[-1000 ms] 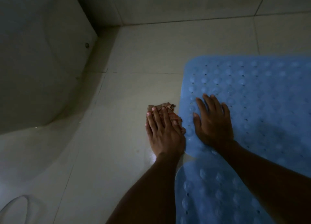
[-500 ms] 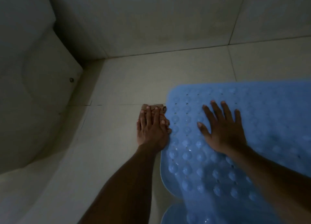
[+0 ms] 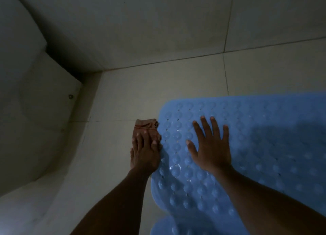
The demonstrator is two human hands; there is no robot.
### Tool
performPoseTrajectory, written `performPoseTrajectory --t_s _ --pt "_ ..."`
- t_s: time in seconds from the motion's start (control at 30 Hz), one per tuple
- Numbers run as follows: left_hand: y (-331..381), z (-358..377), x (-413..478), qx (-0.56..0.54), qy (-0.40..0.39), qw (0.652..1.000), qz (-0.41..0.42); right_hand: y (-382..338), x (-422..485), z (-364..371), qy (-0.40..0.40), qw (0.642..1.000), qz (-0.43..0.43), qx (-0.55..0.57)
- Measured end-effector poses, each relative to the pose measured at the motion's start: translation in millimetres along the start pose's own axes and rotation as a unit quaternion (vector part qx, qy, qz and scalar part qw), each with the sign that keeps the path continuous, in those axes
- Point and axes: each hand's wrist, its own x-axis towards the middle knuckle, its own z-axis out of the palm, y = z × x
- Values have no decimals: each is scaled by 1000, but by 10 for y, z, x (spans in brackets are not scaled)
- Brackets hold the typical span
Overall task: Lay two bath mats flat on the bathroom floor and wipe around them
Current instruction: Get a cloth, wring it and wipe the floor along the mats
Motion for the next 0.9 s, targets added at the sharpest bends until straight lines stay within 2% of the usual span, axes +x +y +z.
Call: performPoseTrajectory --t_s 0.13,0.27,0.4,0.7,0.8,0.87,0.9 --pt "42 113 176 11 20 1000 -14 6 -3 -22 -3 1000 -5 -3" --pt "204 -2 656 41 60 997 22 3 9 12 11 1000 -1 4" --pt "573 -230 1221 61 36 994 81 13 10 37 10 1000 4 11" --pt "1539 -124 1833 118 60 961 243 -15 10 20 68 996 7 59" --pt "1980 29 1758 142 56 936 318 139 -24 -29 145 981 18 127" --pt "2242 156 1655 163 48 918 359 510 -61 -112 227 966 72 104" --pt "2353 230 1591 173 40 910 375 770 -107 -148 239 961 125 67"
